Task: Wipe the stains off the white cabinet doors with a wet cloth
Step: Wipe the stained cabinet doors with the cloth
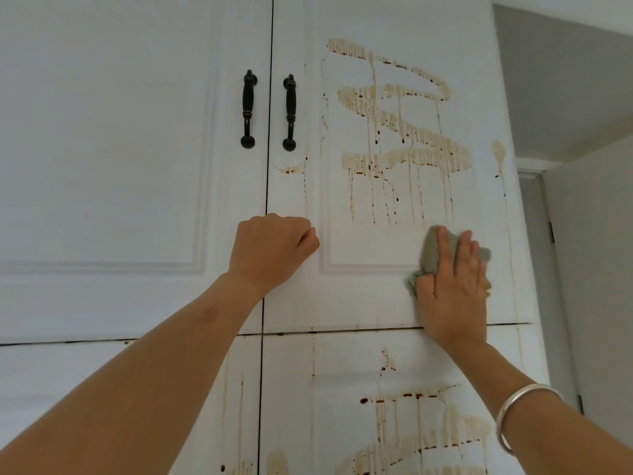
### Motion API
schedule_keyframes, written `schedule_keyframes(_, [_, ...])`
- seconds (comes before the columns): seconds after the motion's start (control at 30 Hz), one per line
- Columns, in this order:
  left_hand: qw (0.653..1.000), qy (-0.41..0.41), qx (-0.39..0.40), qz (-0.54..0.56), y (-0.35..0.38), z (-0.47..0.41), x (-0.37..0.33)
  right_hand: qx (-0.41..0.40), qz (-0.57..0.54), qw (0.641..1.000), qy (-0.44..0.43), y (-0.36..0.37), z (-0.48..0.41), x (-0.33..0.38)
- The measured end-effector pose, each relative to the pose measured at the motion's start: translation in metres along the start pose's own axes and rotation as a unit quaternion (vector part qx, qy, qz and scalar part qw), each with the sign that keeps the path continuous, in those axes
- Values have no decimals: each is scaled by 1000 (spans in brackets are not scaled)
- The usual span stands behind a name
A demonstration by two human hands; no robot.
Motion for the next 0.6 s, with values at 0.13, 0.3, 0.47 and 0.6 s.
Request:
schedule_keyframes(0.13, [1000,12,-6,4,1,0,1,9,-23,997,69,1,-1,1])
schedule_keyframes(0.3, [1000,21,-10,4,2,-1,5,-13,-24,998,57,3,10,37])
schedule_keyframes(0.47, [998,35,-49,-9,4,-2,5,-24,-4,977,-213,-3,15,85])
schedule_keyframes(0.6, [997,46,-60,-8,8,-1,5,-32,-6,974,-223,-2,8,78])
Point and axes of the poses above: each hand's wrist, its own z-axis away from the middle knuckle, its own y-axis out of the palm, x = y × z, the point moved 1 cm from there along -z, towards the middle knuckle, and after that the axes turned 12 degrees about z, right-handed, at the moved point
